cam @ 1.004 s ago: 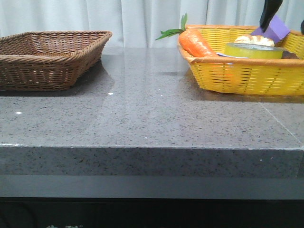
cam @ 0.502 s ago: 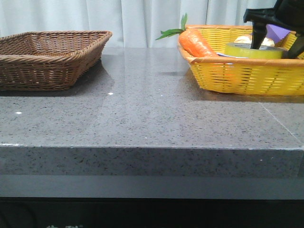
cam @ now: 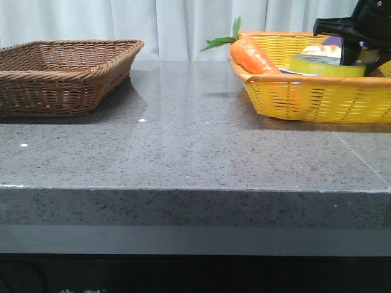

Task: Transfer tape with both arms
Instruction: 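Reach the right gripper into the yellow basket and grasp the tape roll, then lift the tape roll and set it on the table between baskets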

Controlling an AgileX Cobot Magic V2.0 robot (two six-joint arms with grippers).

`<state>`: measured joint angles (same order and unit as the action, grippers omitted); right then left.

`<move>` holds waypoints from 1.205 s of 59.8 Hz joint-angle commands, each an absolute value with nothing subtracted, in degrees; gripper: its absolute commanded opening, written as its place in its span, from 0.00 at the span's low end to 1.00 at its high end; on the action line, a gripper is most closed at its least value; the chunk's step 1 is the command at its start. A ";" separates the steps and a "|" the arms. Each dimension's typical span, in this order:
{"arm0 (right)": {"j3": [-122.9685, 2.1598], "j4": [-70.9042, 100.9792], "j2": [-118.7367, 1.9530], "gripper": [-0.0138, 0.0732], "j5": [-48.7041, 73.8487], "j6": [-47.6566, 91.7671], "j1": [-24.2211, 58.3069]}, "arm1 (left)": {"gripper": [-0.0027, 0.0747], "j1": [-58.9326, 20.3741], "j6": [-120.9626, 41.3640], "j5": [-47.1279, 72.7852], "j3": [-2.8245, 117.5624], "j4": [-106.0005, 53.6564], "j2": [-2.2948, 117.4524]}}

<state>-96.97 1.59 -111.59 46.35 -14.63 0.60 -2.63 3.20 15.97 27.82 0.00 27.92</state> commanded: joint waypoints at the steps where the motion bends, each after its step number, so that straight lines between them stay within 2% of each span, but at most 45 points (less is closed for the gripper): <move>1: -98.95 1.12 -106.74 0.30 43.70 -14.57 0.57 | 0.79 -2.49 3.64 11.36 29.90 0.00 28.39; 27: -99.15 0.00 -94.26 0.30 37.89 -14.40 0.96 | 0.79 -2.49 3.64 11.36 29.90 0.00 28.39; 34: -99.15 0.00 -91.51 0.30 37.52 -10.56 3.10 | 0.79 -2.49 3.64 11.36 29.90 0.00 28.39; 55: -94.22 0.00 -85.15 0.30 36.32 -3.25 19.74 | 0.79 -2.49 3.64 11.36 29.90 0.00 28.39; 72: -84.80 0.00 -86.37 0.30 33.77 -2.65 34.17 | 0.79 -2.49 3.64 11.36 29.90 0.00 28.39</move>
<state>-85.26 0.00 -88.13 40.01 -3.25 31.60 -2.63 3.20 15.97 27.82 0.00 27.92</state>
